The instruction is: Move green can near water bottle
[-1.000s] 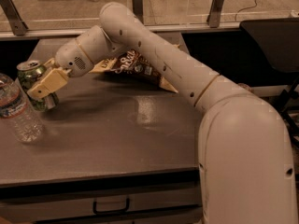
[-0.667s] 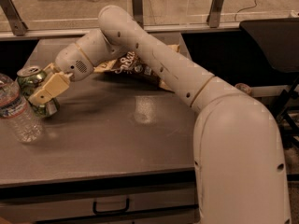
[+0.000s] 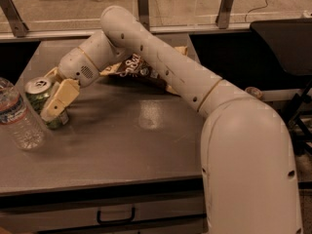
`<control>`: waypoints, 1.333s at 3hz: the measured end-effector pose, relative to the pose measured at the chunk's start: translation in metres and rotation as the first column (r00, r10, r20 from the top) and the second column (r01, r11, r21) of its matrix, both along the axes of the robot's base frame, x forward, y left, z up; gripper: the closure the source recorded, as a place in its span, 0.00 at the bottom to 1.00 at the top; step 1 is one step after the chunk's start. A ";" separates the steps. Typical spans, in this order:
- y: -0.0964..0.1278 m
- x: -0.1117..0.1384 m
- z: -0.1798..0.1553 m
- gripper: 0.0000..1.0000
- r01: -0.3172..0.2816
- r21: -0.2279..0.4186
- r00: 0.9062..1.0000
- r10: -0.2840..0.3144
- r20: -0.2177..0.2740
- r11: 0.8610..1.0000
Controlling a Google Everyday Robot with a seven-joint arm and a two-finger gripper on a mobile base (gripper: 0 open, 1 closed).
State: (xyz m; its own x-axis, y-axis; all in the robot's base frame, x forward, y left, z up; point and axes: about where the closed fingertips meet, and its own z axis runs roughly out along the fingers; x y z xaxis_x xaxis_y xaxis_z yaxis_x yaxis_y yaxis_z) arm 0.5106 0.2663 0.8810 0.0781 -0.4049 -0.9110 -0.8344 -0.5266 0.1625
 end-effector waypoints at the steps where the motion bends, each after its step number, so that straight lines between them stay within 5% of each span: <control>1: -0.006 0.000 0.002 0.00 -0.003 -0.012 1.000 0.003 0.024 1.000; 2: -0.027 0.017 0.018 0.00 0.101 -0.046 0.990 -0.095 0.108 0.994; 3: -0.073 0.046 0.062 0.00 0.321 -0.064 0.910 -0.289 0.296 0.945; 4: -0.131 0.072 0.139 0.00 0.538 0.015 0.712 -0.463 0.528 0.843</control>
Offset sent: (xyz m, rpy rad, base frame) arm 0.0463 -0.0648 0.0524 -0.1000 -0.2403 -0.2585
